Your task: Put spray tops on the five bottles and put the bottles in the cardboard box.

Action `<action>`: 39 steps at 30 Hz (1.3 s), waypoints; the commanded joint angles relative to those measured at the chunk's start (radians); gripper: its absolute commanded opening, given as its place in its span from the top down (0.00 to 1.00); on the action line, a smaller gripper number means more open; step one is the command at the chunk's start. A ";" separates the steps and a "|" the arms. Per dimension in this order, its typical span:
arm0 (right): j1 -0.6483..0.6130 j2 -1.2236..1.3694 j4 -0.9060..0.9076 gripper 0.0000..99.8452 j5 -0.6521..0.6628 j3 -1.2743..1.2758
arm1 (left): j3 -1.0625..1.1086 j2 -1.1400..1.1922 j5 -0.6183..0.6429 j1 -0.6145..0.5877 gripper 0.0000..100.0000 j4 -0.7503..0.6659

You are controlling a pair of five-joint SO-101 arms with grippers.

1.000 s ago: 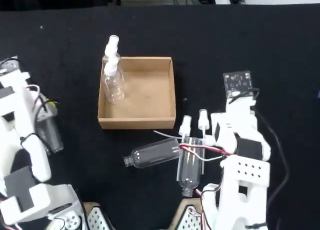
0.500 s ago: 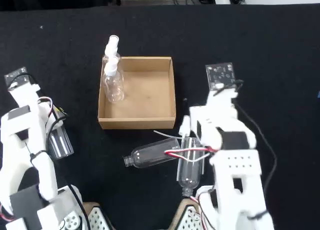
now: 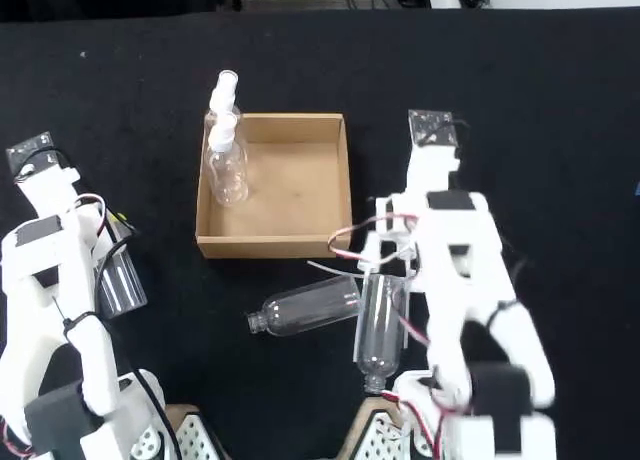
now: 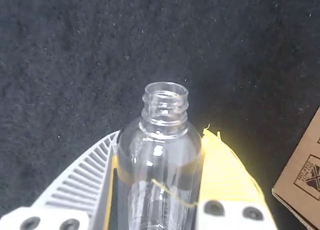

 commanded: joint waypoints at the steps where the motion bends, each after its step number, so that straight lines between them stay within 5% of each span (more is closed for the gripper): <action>1: 0.041 0.065 0.054 0.92 -0.003 -0.128 | -0.004 -0.044 0.008 0.015 0.94 -0.011; 7: 0.035 0.097 0.095 0.78 0.052 -0.159 | -0.004 -0.044 0.008 0.015 0.94 -0.011; 20: 0.043 0.252 0.098 0.83 0.109 -0.154 | -0.002 -0.044 0.008 0.013 0.94 -0.005; 26: 0.074 0.248 0.095 0.99 0.110 -0.156 | -0.002 -0.044 0.008 0.010 0.94 -0.003; 39: 0.143 -0.150 0.259 0.99 0.107 -0.268 | -0.004 -0.046 0.008 0.015 0.94 -0.003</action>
